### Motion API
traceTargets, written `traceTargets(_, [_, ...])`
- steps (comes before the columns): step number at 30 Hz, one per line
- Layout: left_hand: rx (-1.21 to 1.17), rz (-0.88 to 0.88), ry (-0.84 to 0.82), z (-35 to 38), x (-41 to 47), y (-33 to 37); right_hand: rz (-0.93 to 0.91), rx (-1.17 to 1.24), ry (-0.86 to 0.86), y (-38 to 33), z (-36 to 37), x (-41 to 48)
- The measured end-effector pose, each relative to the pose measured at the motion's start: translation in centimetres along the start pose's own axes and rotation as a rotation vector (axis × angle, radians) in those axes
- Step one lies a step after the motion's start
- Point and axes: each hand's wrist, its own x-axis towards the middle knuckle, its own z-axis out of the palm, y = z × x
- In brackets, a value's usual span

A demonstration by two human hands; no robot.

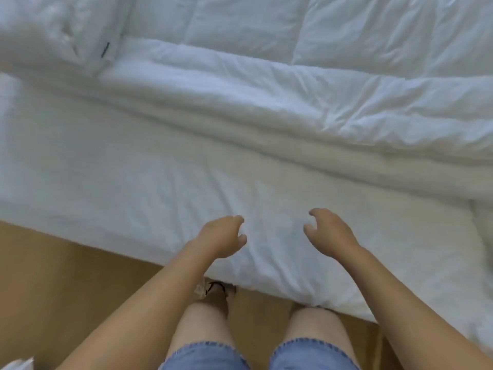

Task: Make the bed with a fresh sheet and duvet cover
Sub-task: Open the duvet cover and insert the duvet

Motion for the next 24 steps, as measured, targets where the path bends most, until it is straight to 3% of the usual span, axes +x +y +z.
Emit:
traceTargets(6, [-0.163, -0.100, -0.185, 8.0, -11.9, -21.8, -0.100, -0.094, -0.173, -17.4, 11.6, -5.3])
traceTargets(10, [-0.297, -0.336, -0.160, 10.7, -19.9, -33.5, -0.302, -0.302, -0.371, -30.0, 18.1, -7.5])
traceTargets(14, [-0.696, -0.525, -0.059, 12.2, -23.3, -39.5, -0.549, -0.542, -0.521, -39.8, 21.8, -8.2])
traceTargets(17, [-1.028, -0.622, 0.035, 12.6, -23.3, -41.6, -0.616, -0.606, -0.538, -45.8, 23.0, -6.9])
traceTargets(20, [-1.140, -0.704, 0.039, 12.5, -23.1, -45.1, -0.656, -0.599, -0.528, -51.6, 24.0, -5.1])
traceTargets(24, [-1.167, -0.764, 0.079, 8.7, -24.0, -54.8, -0.671, -0.594, -0.488, -61.3, 24.0, -2.2])
